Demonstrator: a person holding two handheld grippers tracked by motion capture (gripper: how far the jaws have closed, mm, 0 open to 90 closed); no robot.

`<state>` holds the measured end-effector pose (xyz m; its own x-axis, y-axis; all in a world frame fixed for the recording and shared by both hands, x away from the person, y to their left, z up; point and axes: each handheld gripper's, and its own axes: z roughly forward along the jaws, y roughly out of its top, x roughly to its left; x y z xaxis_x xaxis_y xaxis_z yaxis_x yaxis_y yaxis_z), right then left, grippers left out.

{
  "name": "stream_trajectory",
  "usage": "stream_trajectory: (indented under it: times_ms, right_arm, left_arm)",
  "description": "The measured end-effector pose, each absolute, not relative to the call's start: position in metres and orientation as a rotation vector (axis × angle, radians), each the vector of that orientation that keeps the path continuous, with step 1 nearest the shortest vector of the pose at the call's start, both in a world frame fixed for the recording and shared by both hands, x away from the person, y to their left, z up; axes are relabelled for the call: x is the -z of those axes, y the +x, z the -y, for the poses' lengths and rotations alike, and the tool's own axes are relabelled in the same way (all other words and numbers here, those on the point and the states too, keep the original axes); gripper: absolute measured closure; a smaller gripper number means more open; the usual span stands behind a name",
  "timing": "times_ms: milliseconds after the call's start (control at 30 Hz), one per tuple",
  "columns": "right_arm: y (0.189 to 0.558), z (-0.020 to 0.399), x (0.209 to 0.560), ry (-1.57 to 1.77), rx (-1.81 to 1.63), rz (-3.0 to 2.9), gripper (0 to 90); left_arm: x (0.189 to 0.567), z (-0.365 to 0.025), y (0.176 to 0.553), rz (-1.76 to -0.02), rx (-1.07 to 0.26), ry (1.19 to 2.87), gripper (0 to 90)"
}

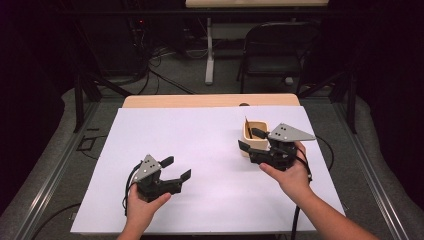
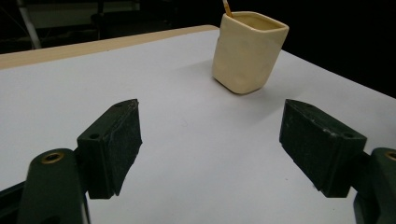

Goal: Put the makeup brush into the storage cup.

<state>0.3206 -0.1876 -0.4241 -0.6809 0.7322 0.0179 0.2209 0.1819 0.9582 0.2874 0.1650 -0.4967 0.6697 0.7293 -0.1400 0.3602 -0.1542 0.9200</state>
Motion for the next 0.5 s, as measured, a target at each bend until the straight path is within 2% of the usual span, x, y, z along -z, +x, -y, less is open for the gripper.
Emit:
stream_trajectory:
  times_ms: [500]
  right_arm:
    - [0.310, 0.187, 0.454, 0.915, -1.497, -2.023, 39.0]
  left_arm:
    - [0.497, -0.164, 0.287, -0.871, -0.408, 1.764, 20.7]
